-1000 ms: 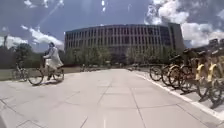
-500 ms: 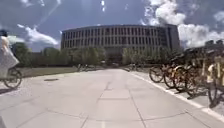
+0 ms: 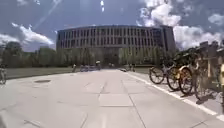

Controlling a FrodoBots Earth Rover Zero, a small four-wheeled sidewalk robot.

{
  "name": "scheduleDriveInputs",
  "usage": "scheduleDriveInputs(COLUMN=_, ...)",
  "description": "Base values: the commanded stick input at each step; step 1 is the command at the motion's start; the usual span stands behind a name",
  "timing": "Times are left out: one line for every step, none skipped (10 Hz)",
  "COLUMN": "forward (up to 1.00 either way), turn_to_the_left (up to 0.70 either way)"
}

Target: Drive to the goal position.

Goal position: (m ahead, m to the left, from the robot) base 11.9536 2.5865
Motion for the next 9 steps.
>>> scheduleDriveInputs(forward=0.70, turn_to_the_left=0.04)
scheduleDriveInputs(forward=0.70, turn_to_the_left=-0.35)
scheduleDriveInputs(forward=0.70, turn_to_the_left=-0.33)
scheduleDriveInputs(forward=0.70, turn_to_the_left=-0.17)
scheduleDriveInputs(forward=0.70, turn_to_the_left=-0.01)
scheduleDriveInputs(forward=0.70, turn_to_the_left=0.00)
scheduleDriveInputs(forward=0.70, turn_to_the_left=0.05)
scheduleDriveInputs(forward=0.70, turn_to_the_left=0.09)
scheduleDriveInputs(forward=0.70, turn_to_the_left=0.08)
